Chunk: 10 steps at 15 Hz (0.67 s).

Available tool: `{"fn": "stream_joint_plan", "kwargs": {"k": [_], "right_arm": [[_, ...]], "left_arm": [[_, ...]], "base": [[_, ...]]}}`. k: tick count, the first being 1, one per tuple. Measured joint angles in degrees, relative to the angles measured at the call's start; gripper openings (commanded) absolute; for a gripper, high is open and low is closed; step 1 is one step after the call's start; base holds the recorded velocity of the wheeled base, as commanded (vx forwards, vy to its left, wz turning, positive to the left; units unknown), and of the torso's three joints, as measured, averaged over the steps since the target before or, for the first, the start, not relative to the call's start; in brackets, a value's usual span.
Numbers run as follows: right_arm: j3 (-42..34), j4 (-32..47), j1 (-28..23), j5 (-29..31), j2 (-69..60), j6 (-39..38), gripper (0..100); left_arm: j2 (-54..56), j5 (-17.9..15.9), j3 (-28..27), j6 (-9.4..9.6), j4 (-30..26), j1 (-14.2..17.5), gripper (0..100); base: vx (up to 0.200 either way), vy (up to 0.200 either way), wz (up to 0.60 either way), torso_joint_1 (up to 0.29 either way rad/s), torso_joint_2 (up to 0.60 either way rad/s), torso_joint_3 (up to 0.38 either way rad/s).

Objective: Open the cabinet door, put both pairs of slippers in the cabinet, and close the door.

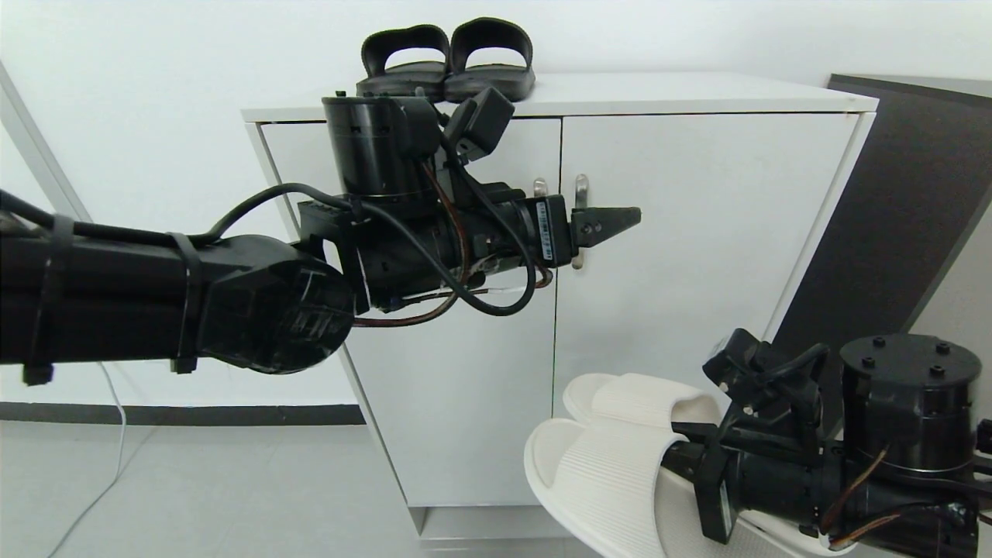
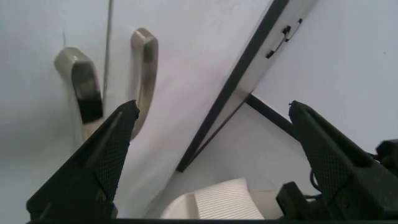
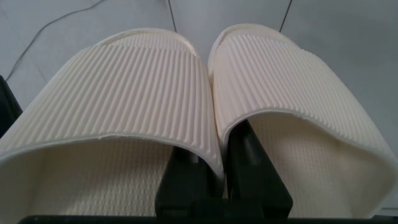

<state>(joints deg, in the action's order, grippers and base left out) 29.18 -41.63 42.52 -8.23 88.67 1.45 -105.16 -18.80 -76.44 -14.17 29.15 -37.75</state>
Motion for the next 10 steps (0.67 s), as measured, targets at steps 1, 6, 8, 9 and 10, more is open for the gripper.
{"fn": "stream_joint_plan", "kwargs": {"k": [1,6,8,9,10], "right_arm": [[0.0,0.0,0.0,0.0,0.0,0.02,0],[-0.06,0.0,0.0,-0.02,0.0,0.02,0],[-0.16,0.0,0.0,0.0,-0.01,0.02,0],[-0.16,0.0,0.0,0.0,-0.01,0.0,0],[-0.22,0.0,0.0,0.0,-0.01,0.0,0]], "left_arm": [[-0.68,0.11,-0.51,-0.01,0.0,0.11,100],[-3.91,0.06,-3.52,-0.56,0.13,0.27,0],[-4.55,0.22,-3.8,-0.89,0.27,0.38,0],[-4.71,0.35,-3.8,-1.07,0.22,0.41,0],[-4.74,0.51,-3.68,-1.16,0.22,0.52,0]], "base": [[0.0,0.0,0.0,0.0,0.0,0.0],[0.0,0.0,0.0,0.0,0.0,0.0],[0.0,0.0,0.0,0.0,0.0,0.0],[0.0,0.0,0.0,0.0,0.0,0.0],[0.0,0.0,0.0,0.0,0.0,0.0]]}}
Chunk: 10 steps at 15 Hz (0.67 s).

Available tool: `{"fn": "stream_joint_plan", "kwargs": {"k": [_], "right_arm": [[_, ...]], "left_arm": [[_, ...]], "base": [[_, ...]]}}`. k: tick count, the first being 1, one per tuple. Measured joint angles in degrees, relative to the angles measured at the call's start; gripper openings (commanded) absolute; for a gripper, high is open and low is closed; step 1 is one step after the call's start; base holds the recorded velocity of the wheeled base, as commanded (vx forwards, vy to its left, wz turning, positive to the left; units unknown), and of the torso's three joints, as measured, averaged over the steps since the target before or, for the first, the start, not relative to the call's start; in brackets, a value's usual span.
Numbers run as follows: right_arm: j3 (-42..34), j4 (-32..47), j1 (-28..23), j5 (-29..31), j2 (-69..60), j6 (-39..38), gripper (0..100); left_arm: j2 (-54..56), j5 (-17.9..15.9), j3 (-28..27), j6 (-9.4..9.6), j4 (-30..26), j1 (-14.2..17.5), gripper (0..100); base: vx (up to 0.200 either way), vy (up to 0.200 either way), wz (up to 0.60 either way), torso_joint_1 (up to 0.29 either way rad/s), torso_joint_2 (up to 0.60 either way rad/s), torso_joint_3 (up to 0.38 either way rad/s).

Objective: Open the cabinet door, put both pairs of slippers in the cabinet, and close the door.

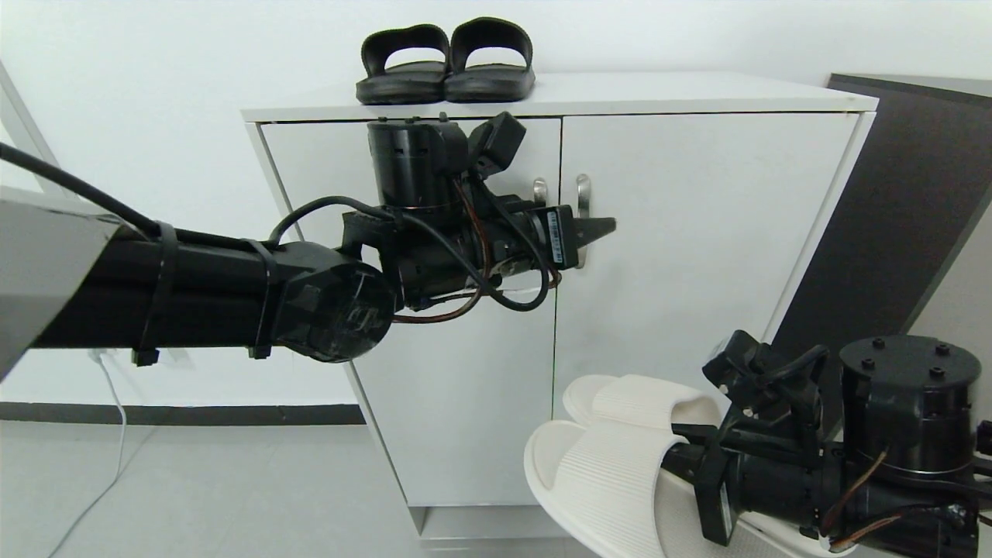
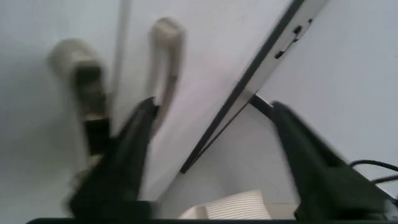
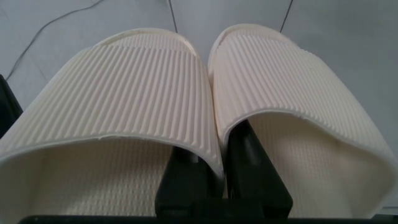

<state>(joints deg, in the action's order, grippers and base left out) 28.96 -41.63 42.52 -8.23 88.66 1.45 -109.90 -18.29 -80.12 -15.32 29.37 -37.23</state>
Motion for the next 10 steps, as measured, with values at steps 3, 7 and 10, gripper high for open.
{"fn": "stream_joint_plan", "kwargs": {"k": [3,7,10], "right_arm": [[-0.13,0.15,0.0,-0.46,-0.05,-0.39,0],[-1.57,0.26,0.59,-4.04,-0.52,-0.11,0],[-3.94,0.41,2.43,-6.74,-2.15,1.56,0]], "left_arm": [[0.56,-0.43,1.37,0.11,0.09,-0.37,0],[3.28,-0.67,5.1,0.13,0.41,-1.33,0],[6.99,-0.62,9.89,0.28,0.4,-2.95,0]], "base": [[0.0,0.0,0.0,0.0,0.0,0.0],[0.0,0.0,0.0,0.0,0.0,0.0],[0.0,0.0,0.0,0.0,0.0,0.0]]}}
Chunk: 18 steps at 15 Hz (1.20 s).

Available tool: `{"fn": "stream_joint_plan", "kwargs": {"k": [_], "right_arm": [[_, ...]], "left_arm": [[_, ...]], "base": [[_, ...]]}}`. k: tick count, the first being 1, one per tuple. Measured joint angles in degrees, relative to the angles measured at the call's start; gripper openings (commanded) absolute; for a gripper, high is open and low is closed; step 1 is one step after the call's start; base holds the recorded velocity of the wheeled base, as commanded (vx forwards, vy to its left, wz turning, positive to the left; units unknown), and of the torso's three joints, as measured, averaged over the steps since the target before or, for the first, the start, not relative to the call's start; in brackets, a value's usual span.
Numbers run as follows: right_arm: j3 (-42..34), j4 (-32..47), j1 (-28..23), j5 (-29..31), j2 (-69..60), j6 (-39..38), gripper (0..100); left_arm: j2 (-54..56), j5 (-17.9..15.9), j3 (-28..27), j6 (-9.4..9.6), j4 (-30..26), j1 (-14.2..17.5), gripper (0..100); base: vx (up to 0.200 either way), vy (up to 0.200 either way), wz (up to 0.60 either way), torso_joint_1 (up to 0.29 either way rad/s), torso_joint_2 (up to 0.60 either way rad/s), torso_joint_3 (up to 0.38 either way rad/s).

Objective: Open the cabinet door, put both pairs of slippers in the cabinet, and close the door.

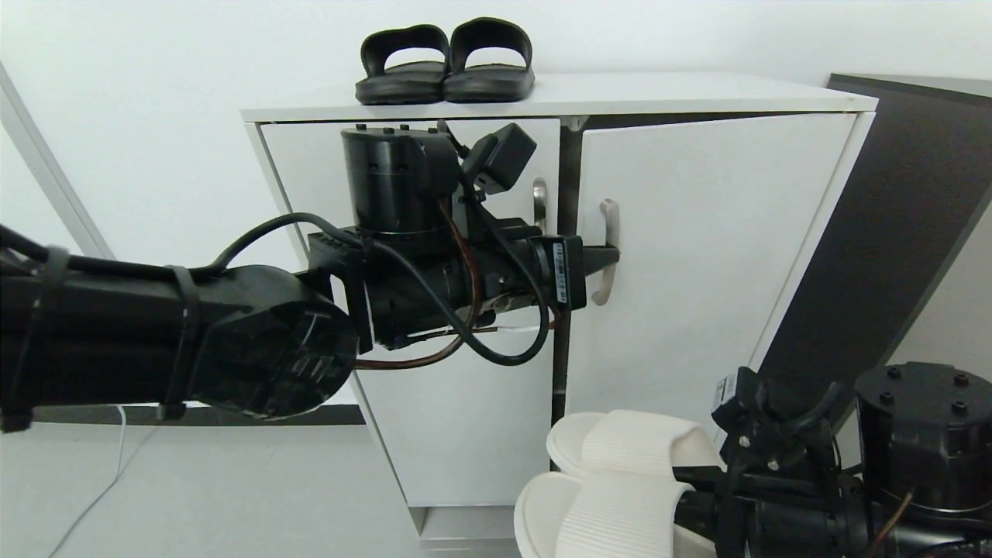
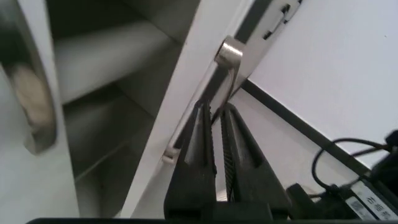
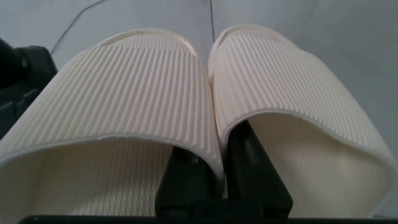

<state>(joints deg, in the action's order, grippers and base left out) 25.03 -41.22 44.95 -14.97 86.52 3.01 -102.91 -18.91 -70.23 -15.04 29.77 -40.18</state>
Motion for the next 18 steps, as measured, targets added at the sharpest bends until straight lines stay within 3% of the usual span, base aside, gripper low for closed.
{"fn": "stream_joint_plan", "kwargs": {"k": [4,6,8,10,15,18], "right_arm": [[-1.94,0.02,1.07,-2.18,-1.01,2.32,0],[-2.12,0.02,1.9,-2.21,-1.18,2.34,0],[-2.16,0.02,2.43,-2.22,-1.23,2.34,0],[-2.21,0.02,2.62,-2.22,-1.23,2.34,0],[-2.71,0.02,3.54,-2.24,-1.21,2.34,0],[-3.25,-0.02,4.36,-2.22,-1.13,2.32,0]], "left_arm": [[6.14,0.0,6.14,-0.41,1.05,-2.07,0],[7.66,-0.35,7.06,-0.52,1.29,-0.41,0],[7.3,-1.62,6.27,-1.46,2.11,1.9,0],[5.67,-2.22,4.41,-3.69,4.74,2.95,0],[-1.0,-2.27,-1.95,-4.79,6.63,3.33,0],[-2.77,-2.27,-3.04,-4.9,6.57,3.22,0]], "base": [[0.0,0.0,0.0,0.0,0.0,0.0],[0.0,0.0,0.0,0.0,0.0,0.0],[0.0,0.0,0.0,0.0,0.0,0.0],[0.0,0.0,0.0,0.0,0.0,0.0],[0.0,0.0,0.0,0.0,0.0,0.0],[-0.2,0.0,0.0,0.009,0.0,0.001]]}}
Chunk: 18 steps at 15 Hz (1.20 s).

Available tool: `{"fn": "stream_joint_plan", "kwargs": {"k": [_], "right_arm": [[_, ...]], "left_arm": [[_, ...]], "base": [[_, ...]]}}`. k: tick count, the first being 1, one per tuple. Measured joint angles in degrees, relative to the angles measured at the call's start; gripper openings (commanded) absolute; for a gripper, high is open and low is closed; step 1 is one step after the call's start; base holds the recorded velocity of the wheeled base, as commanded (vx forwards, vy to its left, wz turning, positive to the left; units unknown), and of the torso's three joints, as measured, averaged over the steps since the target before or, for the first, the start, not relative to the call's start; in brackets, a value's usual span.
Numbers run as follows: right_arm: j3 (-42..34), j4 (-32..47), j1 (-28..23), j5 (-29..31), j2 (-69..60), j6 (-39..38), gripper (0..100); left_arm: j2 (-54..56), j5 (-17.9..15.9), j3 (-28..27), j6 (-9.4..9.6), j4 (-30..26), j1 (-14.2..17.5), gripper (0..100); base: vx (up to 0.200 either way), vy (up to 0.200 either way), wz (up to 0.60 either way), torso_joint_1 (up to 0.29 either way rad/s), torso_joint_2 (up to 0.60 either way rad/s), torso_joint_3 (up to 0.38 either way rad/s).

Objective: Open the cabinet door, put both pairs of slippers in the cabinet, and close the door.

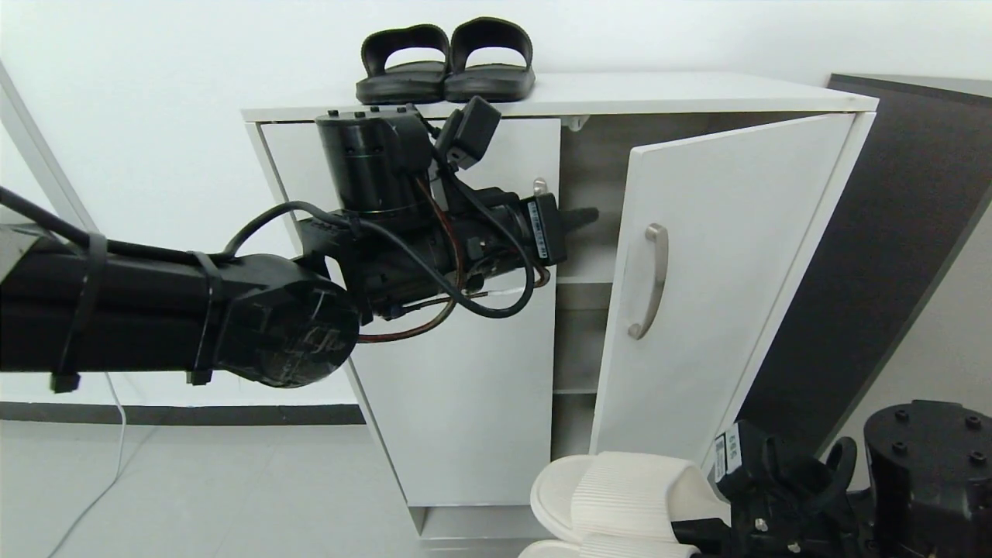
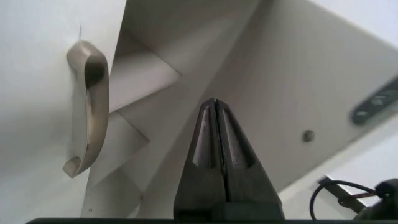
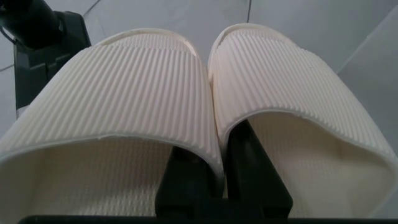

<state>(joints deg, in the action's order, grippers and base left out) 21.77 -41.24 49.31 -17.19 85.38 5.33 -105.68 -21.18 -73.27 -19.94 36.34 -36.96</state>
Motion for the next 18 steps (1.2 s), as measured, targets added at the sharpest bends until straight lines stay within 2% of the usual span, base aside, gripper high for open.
{"fn": "stream_joint_plan", "kwargs": {"k": [4,6,8,9,10,12,15,18], "right_arm": [[-1.02,0.07,1.67,-0.05,0.04,0.0,0],[-1.38,0.02,2.34,-0.02,0.0,0.02,0],[-1.6,-0.06,2.73,-0.02,-0.02,0.02,0],[-1.62,-0.33,2.84,-0.02,-0.02,0.0,0],[-1.6,-0.33,2.78,0.06,0.0,-0.02,0],[-1.08,-0.41,2.73,0.2,0.04,-0.33,0],[-0.22,-0.39,1.49,1.69,0.01,-0.46,0],[3.25,-0.33,-0.34,12.87,0.76,-5.17,0]], "left_arm": [[-0.96,0.1,-0.33,0.07,0.2,-1.51,0],[-1.16,0.35,-0.52,0.35,0.35,-4.41,0],[-1.18,0.4,-0.63,0.51,1.12,-8.63,0],[-1.21,0.76,-0.63,0.4,2.28,-9.75,0],[-1.13,0.95,-0.63,0.27,2.96,-9.26,0],[-0.41,2.46,0.72,0.07,3.67,-6.08,0],[4.13,5.39,9.26,0.27,7.34,-1.71,0],[15.77,8.46,20.6,1.28,9.18,1.27,0]], "base": [[-0.2,0.0,0.0,0.001,0.0,0.001],[-0.2,0.0,0.0,0.002,0.0,0.002],[-0.2,0.0,0.0,0.0,0.0,0.007],[0.0,0.0,0.0,0.0,0.0,0.0],[0.0,0.0,0.0,0.0,0.0,0.0],[0.0,0.0,0.0,0.0,0.0,0.0],[0.0,0.0,0.0,0.0,0.0,0.0],[0.0,0.0,0.0,0.0,0.0,0.0]]}}
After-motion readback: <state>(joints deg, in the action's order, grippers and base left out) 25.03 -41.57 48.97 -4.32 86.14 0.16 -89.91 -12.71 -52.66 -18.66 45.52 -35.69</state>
